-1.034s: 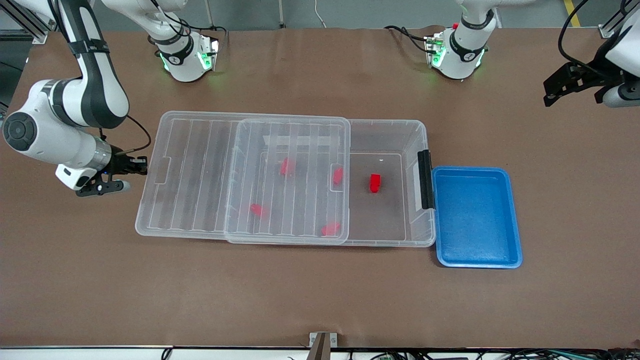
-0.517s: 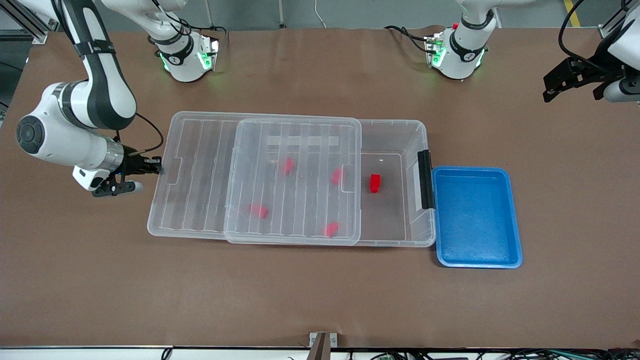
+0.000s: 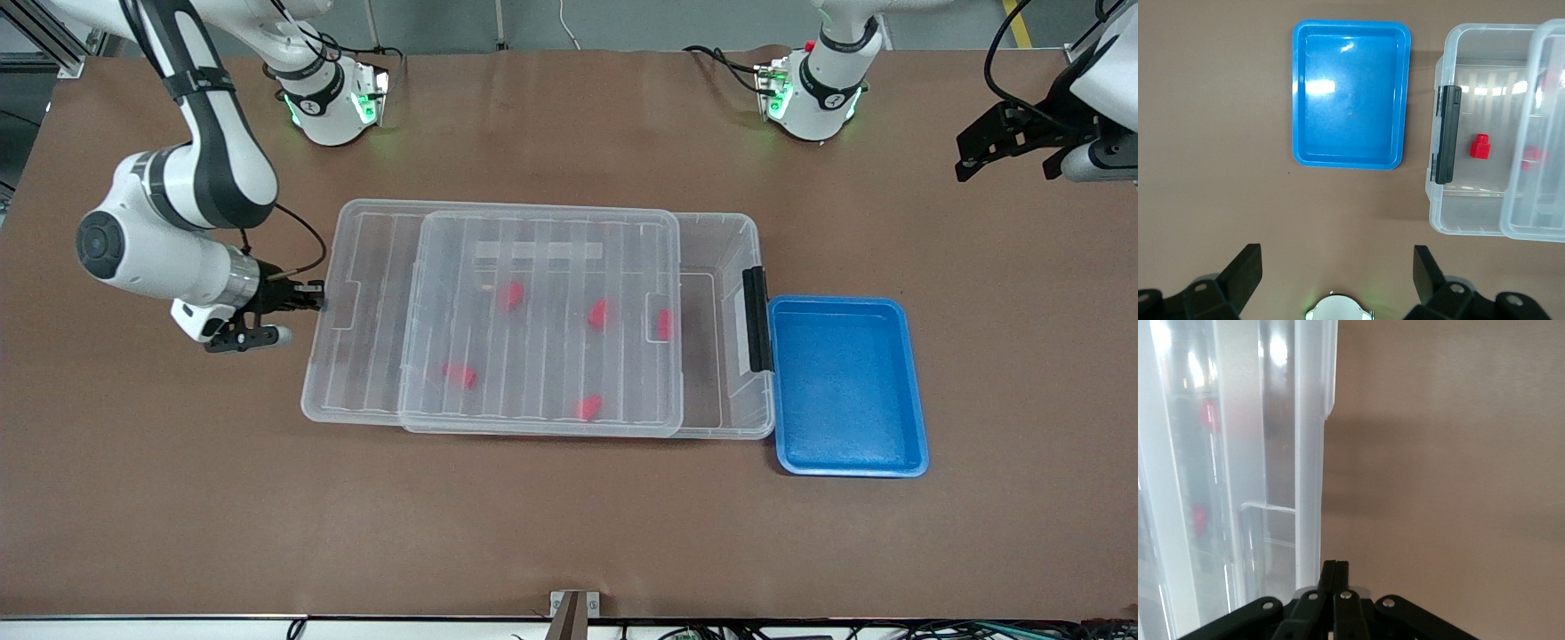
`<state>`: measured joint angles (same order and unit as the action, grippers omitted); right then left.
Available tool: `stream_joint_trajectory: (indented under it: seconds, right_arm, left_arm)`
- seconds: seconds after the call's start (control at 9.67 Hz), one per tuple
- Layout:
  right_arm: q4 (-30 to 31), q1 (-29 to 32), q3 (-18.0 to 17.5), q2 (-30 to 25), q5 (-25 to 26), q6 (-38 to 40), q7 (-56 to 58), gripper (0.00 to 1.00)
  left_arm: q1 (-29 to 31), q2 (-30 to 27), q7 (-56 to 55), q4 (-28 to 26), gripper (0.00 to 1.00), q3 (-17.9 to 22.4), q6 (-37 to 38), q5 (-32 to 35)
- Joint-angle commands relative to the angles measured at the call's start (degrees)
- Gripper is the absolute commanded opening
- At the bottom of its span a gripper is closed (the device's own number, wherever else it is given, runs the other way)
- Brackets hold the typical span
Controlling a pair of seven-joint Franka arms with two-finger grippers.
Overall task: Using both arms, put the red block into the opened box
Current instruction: 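Push the clear lid back over the box with the right gripper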
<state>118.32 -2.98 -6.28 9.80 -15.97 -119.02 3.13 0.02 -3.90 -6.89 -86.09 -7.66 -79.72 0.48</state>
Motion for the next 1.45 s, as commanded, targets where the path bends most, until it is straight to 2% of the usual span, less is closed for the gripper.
stream_joint_trajectory:
  seconds: [0.0,0.52,1.34]
  right_arm:
    - [-2.6,-0.3,-2.4,2.1,-1.3,-0.2,-3.3,0.0]
    - [-5.4,-3.1,-2.5,4.0,-1.3,-0.5,-6.8,0.0]
    - [-6.2,-4.2,-2.5,4.7,-1.3,-0.7,-7.3,0.0]
  left_arm:
    - [0.2,0.6,0.7,-1.9,1.0,-0.1,-1.6,0.0]
    - [0.4,1.0,0.7,-2.1,1.0,-0.1,-1.3,0.0]
    - [0.3,1.5,0.5,-1.7,1.0,-0.1,-1.0,0.0]
